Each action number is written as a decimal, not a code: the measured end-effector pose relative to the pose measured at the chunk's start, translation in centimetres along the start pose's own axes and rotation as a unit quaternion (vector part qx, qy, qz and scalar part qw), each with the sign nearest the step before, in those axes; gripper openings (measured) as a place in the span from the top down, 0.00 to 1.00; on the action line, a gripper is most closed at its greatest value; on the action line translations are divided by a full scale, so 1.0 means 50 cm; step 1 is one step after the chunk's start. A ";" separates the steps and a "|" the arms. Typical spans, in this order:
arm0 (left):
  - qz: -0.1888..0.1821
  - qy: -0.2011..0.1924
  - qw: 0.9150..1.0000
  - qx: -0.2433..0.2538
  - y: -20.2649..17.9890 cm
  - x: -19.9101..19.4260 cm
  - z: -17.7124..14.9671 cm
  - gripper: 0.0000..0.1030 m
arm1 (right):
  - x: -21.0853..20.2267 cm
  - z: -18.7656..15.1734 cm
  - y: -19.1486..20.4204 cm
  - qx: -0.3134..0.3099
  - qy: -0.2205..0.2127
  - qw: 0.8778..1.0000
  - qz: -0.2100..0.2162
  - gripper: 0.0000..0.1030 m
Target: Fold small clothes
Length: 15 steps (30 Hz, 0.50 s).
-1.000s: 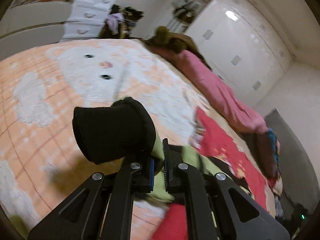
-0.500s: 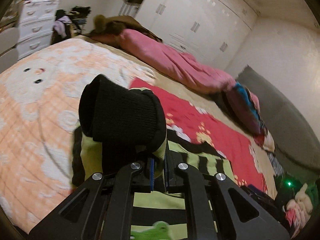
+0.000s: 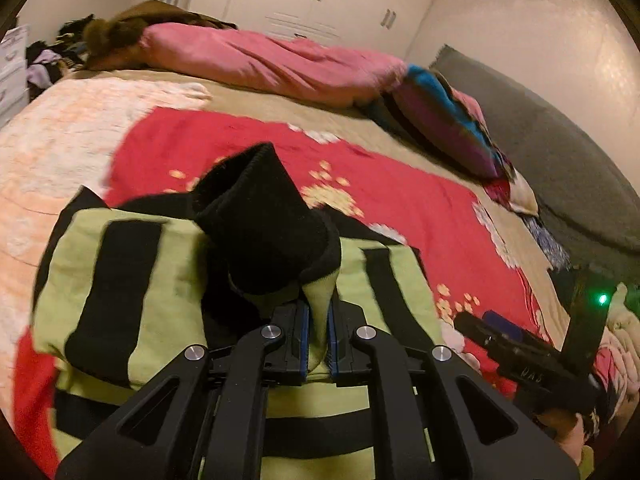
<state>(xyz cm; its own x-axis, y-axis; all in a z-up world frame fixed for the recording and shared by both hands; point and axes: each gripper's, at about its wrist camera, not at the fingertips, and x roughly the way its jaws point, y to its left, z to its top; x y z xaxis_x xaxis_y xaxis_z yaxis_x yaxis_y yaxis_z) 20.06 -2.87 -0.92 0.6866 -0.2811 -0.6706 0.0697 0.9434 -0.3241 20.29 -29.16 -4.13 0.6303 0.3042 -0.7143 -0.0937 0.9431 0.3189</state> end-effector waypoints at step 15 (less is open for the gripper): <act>-0.072 0.081 0.994 0.009 -0.013 0.035 -0.059 0.54 | 0.013 0.004 -0.045 0.053 0.003 0.998 0.028 0.09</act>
<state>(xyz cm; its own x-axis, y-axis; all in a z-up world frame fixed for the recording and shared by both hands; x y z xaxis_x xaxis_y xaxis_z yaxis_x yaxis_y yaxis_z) 19.08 -4.47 -3.84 0.5430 -0.4369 -0.7172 0.1725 0.8938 -0.4139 21.04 -31.11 -5.18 0.6210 0.3569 -0.6979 -0.0457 0.9053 0.4223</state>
